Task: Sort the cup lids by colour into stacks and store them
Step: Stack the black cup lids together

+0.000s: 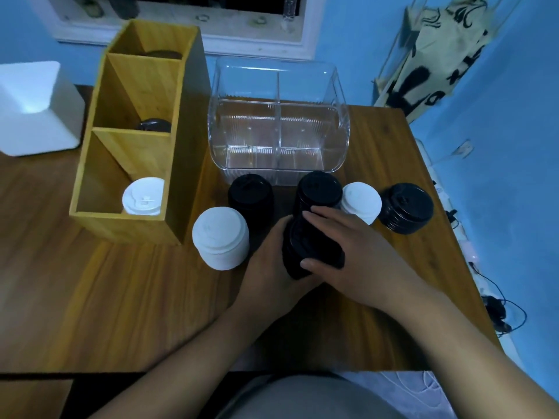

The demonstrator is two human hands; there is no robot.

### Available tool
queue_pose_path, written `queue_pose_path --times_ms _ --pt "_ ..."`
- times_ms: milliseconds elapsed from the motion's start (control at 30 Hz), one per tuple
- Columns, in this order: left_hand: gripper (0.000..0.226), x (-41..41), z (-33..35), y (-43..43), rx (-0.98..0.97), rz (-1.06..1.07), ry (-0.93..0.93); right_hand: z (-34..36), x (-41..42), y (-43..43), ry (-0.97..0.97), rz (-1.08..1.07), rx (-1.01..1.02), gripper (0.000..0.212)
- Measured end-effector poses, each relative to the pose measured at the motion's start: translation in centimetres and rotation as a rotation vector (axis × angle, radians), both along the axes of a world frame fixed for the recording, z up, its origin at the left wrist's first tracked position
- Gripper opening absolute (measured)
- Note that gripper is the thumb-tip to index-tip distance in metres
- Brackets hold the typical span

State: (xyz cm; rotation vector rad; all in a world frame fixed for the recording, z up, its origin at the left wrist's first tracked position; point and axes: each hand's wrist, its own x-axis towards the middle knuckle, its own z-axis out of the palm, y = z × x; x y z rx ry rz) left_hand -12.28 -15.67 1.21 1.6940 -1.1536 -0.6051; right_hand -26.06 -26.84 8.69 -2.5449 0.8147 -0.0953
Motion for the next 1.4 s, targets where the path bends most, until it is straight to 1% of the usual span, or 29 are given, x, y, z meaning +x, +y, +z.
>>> queue_pose_path --times_ms 167,300,400,433,467,500,567,600,633,700,767,833,900,1000,1067,1100,1167,1200,1233,1267,1300,1333,1367,1400 --pt "0.11 0.1 0.3 0.0 0.035 -0.023 -0.013 0.2 0.5 -0.4 0.024 0.033 -0.014 0.076" --pt "0.099 0.1 0.0 -0.1 0.021 -0.004 -0.044 0.1 0.9 -0.8 0.042 0.035 -0.022 0.075" --pt "0.097 0.1 -0.2 -0.2 0.024 -0.013 -0.031 -0.1 0.8 -1.1 0.058 0.059 -0.019 0.076" --pt "0.099 0.1 -0.2 -0.2 0.035 -0.011 -0.042 -0.1 0.2 -1.1 0.035 0.062 0.015 0.075" --pt "0.101 0.0 -0.2 -0.1 0.05 -0.01 -0.06 -0.2 -0.8 -1.1 -0.034 0.045 0.056 0.071" --pt "0.104 0.0 -0.2 -0.1 0.062 -0.008 -0.08 -0.4 -2.2 -1.1 -0.149 -0.005 0.075 0.065" --pt "0.108 0.1 -0.1 -0.3 0.078 -0.007 -0.105 -1.3 -5.5 -1.1 -0.376 -0.18 0.013 0.048" --pt "0.109 0.2 -0.1 -0.3 0.084 -0.009 -0.113 -2.0 -7.1 -1.1 -0.408 -0.276 -0.027 0.042" --pt "0.109 0.2 -0.1 -0.4 0.087 -0.013 -0.122 -2.7 -8.4 -1.0 -0.382 -0.361 -0.05 0.043" --pt "0.108 0.0 -0.3 -0.4 0.085 -0.014 -0.131 -4.4 -10.2 -0.7 -0.26 -0.439 -0.06 0.057" --pt "0.108 -0.1 -0.2 -0.3 0.087 -0.01 -0.133 -5.7 -10.9 -0.2 -0.155 -0.409 -0.044 0.073" --pt "0.107 -0.2 -0.2 -0.4 0.081 -0.008 -0.137 -6.4 -10.7 0.2 -0.104 -0.364 -0.07 0.083" --pt "0.107 -0.2 -0.1 -0.5 0.086 -0.012 -0.146 -6.5 -10.0 0.5 -0.098 -0.342 -0.097 0.084" --pt "0.107 -0.2 -0.1 -0.4 0.091 -0.013 -0.157 -6.6 -9.0 0.8 -0.099 -0.29 -0.113 0.077" --pt "0.106 -0.2 0.0 -0.4 0.088 -0.018 -0.161 -6.5 -9.3 0.4 -0.123 -0.209 -0.034 0.07" --pt "0.106 -0.2 0.0 -0.4 0.087 -0.021 -0.163 -6.2 -9.7 0.2 -0.144 -0.157 0.049 0.069" --pt "0.106 -0.2 -0.1 -0.3 0.086 -0.027 -0.17 -5.7 -10.5 -0.1 -0.191 -0.112 0.247 0.077" --pt "0.107 -0.2 -0.1 -0.3 0.087 -0.029 -0.171 -5.4 -10.7 -0.2 -0.221 -0.147 0.284 0.076" --pt "0.107 -0.2 -0.1 -0.3 0.088 -0.029 -0.17 -5.3 -10.8 -0.1 -0.247 -0.213 0.247 0.071" --pt "0.107 -0.2 -0.1 -0.3 0.088 -0.028 -0.168 -5.1 -10.5 0.0 -0.228 -0.294 0.142 0.067" --pt "0.107 -0.2 -0.1 -0.3 0.085 -0.027 -0.169 -4.9 -9.9 0.2 -0.149 -0.376 0.022 0.073" --pt "0.107 -0.1 -0.1 -0.3 0.082 -0.029 -0.172 -4.8 -9.3 0.5 -0.053 -0.42 -0.082 0.084" --pt "0.107 -0.1 -0.2 -0.3 0.08 -0.03 -0.172 -4.9 -8.8 0.7 0.006 -0.418 -0.146 0.091" --pt "0.106 -0.2 -0.2 -0.3 0.079 -0.03 -0.17 -5.3 -8.6 0.8 0.022 -0.384 -0.164 0.092"
